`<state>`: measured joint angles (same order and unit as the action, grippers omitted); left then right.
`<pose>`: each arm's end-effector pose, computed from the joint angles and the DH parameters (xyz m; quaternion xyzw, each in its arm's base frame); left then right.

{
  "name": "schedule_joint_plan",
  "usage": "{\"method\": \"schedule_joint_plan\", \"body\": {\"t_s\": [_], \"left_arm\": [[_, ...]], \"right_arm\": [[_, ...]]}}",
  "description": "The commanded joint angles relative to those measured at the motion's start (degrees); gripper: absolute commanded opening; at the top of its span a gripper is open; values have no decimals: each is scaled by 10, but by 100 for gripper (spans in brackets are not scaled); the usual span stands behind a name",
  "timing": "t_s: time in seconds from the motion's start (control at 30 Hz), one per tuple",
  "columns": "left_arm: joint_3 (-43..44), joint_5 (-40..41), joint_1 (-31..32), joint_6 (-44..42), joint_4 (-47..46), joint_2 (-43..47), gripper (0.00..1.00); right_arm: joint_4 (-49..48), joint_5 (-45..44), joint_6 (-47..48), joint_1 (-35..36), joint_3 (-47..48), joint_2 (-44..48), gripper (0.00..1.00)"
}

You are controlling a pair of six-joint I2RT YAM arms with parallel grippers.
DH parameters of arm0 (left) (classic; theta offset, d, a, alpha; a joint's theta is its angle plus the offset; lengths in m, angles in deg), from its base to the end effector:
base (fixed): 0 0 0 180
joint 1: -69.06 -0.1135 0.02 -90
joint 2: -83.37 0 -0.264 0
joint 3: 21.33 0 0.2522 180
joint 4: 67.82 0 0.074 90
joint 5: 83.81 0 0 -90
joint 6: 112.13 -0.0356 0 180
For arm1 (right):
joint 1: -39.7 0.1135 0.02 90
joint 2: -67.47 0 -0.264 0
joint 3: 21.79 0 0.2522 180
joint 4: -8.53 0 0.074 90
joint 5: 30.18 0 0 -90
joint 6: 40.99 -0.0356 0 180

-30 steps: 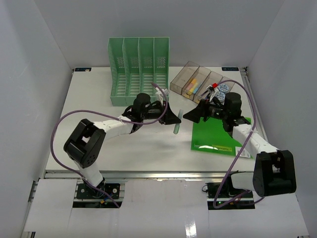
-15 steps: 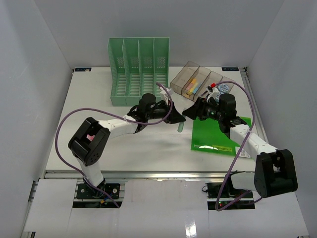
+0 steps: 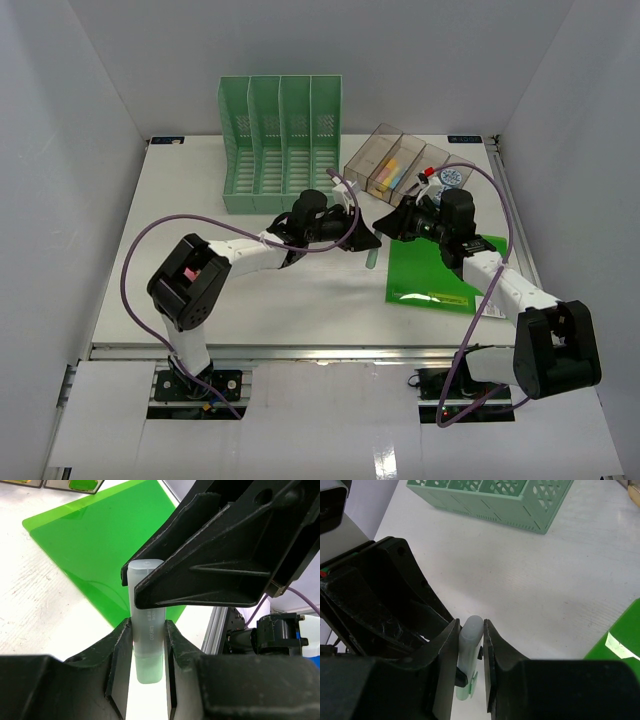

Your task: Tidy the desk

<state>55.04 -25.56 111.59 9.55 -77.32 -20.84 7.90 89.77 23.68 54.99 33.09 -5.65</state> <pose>0.2871 -0.2888 0.2188 0.2331 0.7612 -0.5166 0.3153 0.2681 0.0917 0.2555 -0.0838 0.7900 0.3936 0.4626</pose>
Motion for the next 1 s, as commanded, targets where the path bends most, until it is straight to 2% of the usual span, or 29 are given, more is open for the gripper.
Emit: {"method": "schedule_joint_plan", "body": {"t_s": [0.0,0.07,0.13,0.27,0.33,0.53,0.6,0.83,0.97], "left_arm": [[31,3,4,2,-16,5,20],[31,3,4,5,-13,5,30],[28,4,4,4,-10,12,54],[12,19,4,-24,2,44,73],[0,29,3,-38,17,72,80],[-50,97,1,-112,109,169,82],[-79,122,0,-130,144,206,82],[-147,222,-3,-205,299,363,85],[-189,271,-6,-221,332,448,93]], "right_arm": [[-13,-8,16,-2,13,3,8],[-15,-5,19,-3,14,5,8],[-15,-6,26,-6,19,9,8],[-11,-20,53,-10,31,11,8],[-5,-29,64,-12,45,4,8],[7,-62,91,-38,126,-60,8],[9,-88,95,-59,167,-106,8],[20,-160,53,-95,405,-304,8],[46,-185,27,-96,539,-402,8]]}}
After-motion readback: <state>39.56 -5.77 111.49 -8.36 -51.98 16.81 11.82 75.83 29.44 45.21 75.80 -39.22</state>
